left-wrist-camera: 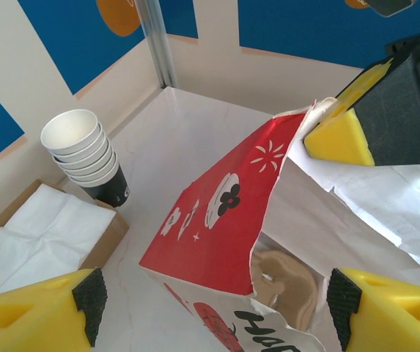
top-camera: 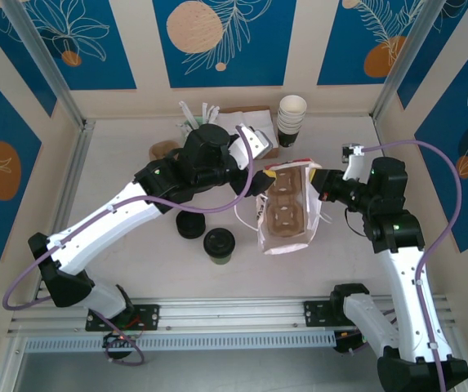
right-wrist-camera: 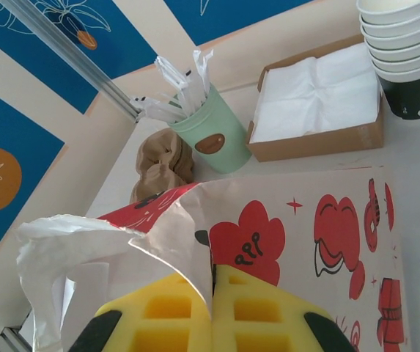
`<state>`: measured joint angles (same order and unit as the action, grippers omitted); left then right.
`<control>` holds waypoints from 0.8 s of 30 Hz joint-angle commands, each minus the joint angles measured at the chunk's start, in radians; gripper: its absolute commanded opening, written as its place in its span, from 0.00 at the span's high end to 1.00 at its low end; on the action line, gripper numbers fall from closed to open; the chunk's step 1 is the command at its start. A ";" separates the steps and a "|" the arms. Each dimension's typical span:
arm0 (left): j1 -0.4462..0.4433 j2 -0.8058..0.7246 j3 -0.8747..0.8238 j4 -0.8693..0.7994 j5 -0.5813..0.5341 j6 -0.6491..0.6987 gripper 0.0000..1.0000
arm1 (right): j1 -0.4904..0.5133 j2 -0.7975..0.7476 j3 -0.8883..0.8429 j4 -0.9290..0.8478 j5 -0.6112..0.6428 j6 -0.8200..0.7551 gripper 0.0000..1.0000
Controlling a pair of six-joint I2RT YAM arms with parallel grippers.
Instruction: Pack the takeout coffee
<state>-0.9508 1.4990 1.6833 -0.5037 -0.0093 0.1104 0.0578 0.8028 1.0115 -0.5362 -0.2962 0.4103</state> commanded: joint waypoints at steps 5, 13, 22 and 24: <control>0.007 -0.006 0.018 0.000 -0.016 -0.010 0.19 | 0.003 0.070 0.055 -0.078 0.022 0.097 1.00; 0.007 0.024 0.074 -0.097 -0.088 -0.072 0.19 | 0.001 0.184 0.125 -0.173 0.065 0.273 1.00; 0.005 0.167 0.189 -0.240 -0.081 -0.273 0.24 | -0.002 0.254 0.105 -0.162 0.075 0.370 1.00; 0.001 0.202 0.213 -0.272 -0.102 -0.302 0.27 | -0.005 0.258 0.091 -0.152 0.076 0.380 1.00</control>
<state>-0.9512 1.6619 1.8492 -0.6933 -0.0746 -0.1051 0.0578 1.0607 1.1046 -0.6930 -0.2176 0.7429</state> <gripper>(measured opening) 0.741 0.065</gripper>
